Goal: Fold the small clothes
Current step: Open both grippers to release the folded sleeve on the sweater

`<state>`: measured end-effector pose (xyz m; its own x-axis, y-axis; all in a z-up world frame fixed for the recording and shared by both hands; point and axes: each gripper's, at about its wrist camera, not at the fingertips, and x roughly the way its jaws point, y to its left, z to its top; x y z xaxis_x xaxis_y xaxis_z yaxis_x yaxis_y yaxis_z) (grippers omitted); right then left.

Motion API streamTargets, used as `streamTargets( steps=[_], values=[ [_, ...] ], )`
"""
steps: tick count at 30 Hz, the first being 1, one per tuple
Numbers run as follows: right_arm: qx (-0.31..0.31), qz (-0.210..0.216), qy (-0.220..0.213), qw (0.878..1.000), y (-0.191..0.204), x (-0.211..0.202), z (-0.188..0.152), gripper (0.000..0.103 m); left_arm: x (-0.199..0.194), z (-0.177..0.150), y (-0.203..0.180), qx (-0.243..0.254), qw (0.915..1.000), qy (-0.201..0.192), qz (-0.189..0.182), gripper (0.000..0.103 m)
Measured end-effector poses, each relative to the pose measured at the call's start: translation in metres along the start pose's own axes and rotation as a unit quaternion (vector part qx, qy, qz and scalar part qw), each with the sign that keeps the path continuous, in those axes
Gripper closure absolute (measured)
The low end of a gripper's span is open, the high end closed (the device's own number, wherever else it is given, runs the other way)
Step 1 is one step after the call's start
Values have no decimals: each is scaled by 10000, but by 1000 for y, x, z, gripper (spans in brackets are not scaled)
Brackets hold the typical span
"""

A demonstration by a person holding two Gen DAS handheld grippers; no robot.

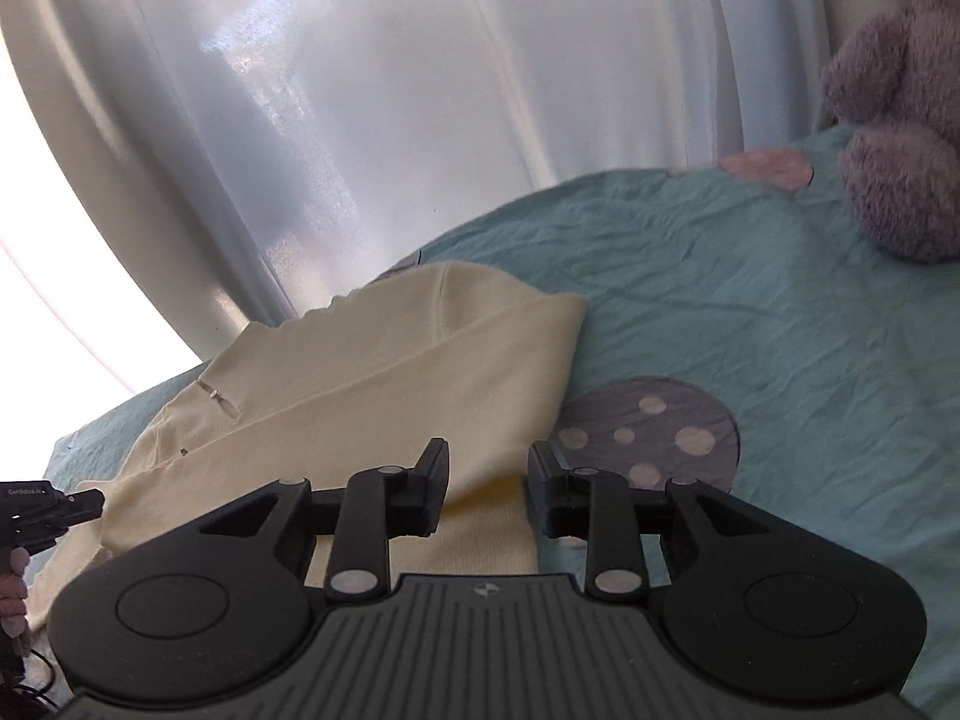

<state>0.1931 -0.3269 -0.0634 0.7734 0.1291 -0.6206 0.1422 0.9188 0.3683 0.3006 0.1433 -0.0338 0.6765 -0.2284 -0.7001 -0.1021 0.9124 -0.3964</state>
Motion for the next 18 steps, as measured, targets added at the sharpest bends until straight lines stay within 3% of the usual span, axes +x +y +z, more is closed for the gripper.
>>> streamTargets(
  steps=[1, 5, 9, 14, 15, 16, 17, 18],
  values=[
    [-145, -31, -91, 9998, 4, 2, 3, 75, 1, -2, -5, 61, 10000, 0, -34, 72],
    [-661, -61, -167, 9977, 22, 29, 9, 80, 16, -11, -21, 184, 9997, 149, -32, 71],
    [-1499, -554, 35, 9871, 36, 70, 4, 87, 30, -19, -24, 129, 9995, 273, 8, 71],
    [-2110, -1065, -208, 9714, 41, 82, -3, 87, 29, -18, -13, -239, 9992, 287, -154, 70],
    [-2130, -1161, -179, 9699, 42, 83, -3, 87, 25, -18, -9, -373, 9986, 310, -222, 62],
    [-2144, -1234, -141, 9688, 44, 81, -2, 84, 18, -18, -4, -516, 9976, 291, -355, 44],
    [-2151, -1273, -128, 9682, 48, 77, -2, 77, 11, -20, 0, -622, 9966, 238, -481, 36],
    [-2161, -1209, -157, 9687, 52, 71, -3, 61, 1, -22, 6, -743, 9955, 143, -571, 25]
  ],
)
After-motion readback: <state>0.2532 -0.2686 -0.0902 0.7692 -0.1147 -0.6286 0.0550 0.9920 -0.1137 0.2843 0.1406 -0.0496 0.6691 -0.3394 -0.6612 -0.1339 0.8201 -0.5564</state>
